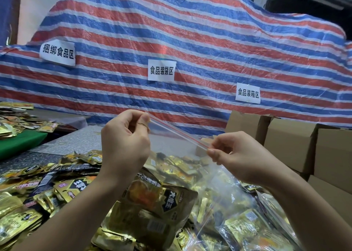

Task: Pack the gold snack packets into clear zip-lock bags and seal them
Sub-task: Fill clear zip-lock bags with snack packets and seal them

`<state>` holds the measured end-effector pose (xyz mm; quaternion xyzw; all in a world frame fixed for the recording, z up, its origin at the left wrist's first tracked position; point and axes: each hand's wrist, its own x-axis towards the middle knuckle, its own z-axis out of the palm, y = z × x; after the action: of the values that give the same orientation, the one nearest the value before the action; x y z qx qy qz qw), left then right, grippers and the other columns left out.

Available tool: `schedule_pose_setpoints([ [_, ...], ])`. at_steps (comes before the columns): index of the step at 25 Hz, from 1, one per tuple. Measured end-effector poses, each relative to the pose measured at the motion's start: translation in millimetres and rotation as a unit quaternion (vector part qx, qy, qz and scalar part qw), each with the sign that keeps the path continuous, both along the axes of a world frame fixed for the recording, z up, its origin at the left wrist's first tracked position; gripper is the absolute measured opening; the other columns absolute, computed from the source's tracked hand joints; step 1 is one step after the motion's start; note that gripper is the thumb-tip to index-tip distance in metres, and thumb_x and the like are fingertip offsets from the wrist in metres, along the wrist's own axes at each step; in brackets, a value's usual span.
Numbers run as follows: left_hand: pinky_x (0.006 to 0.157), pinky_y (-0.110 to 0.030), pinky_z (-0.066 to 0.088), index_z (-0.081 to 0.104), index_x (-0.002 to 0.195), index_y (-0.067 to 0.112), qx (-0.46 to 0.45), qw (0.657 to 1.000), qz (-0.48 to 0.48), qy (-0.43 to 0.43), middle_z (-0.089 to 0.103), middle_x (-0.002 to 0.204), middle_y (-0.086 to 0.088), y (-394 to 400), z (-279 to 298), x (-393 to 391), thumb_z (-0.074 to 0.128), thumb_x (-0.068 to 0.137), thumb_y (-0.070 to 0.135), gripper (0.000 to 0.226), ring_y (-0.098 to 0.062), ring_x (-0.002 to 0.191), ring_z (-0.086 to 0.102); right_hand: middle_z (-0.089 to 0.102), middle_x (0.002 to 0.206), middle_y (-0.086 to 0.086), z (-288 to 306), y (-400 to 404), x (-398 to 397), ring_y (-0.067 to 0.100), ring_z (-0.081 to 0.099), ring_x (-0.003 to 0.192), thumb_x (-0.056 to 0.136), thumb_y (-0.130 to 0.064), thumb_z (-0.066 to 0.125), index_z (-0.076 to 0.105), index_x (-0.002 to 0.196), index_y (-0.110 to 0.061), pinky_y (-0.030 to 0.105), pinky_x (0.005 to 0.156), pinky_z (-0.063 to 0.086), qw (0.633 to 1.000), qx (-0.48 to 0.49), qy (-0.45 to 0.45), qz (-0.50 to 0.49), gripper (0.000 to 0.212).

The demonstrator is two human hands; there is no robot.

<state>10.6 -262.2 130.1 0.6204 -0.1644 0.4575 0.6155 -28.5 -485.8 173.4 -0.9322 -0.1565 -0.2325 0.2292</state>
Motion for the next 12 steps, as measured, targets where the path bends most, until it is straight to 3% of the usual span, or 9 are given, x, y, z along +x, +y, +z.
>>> schedule_pose_setpoints([
  [3, 0.043, -0.023, 0.042, 0.064, 0.08, 0.024, 0.0, 1.0, 0.002, 0.003, 0.063, 0.07, 0.007, 2.6, 0.9, 1.5, 0.057, 0.098, 0.026, 0.019, -0.005, 0.05, 0.051, 0.067, 0.068, -0.02, -1.3, -3.8, -2.9, 0.005, 0.062, 0.067, 0.093, -0.03, 0.068, 0.066, 0.07, -0.031, 0.032, 0.07, 0.054, 1.0, -0.002, -0.003, -0.002, 0.023],
  [8, 0.045, -0.025, 0.044, 0.065, 0.08, 0.024, -0.001, 1.0, 0.014, -0.001, 0.064, 0.073, 0.008, 4.4, 2.0, 0.7, 0.058, 0.098, 0.026, 0.019, -0.005, 0.052, 0.054, 0.067, 0.068, -0.018, -3.0, -7.3, -5.8, 0.002, 0.059, 0.061, 0.094, -0.027, 0.067, 0.065, 0.07, -0.031, 0.019, 0.059, 0.045, 1.0, -0.014, -0.019, 0.009, 0.024],
  [12, 0.049, -0.029, 0.047, 0.064, 0.082, 0.023, 0.018, 1.0, -0.004, 0.004, 0.064, 0.073, 0.007, 3.3, 2.6, 0.6, 0.056, 0.098, 0.027, 0.018, -0.011, 0.058, 0.056, 0.066, 0.068, -0.015, -7.5, -10.7, -3.6, 0.001, 0.056, 0.06, 0.095, -0.025, 0.065, 0.063, 0.071, -0.031, 0.017, 0.057, 0.045, 0.999, -0.022, -0.02, 0.012, 0.025],
])
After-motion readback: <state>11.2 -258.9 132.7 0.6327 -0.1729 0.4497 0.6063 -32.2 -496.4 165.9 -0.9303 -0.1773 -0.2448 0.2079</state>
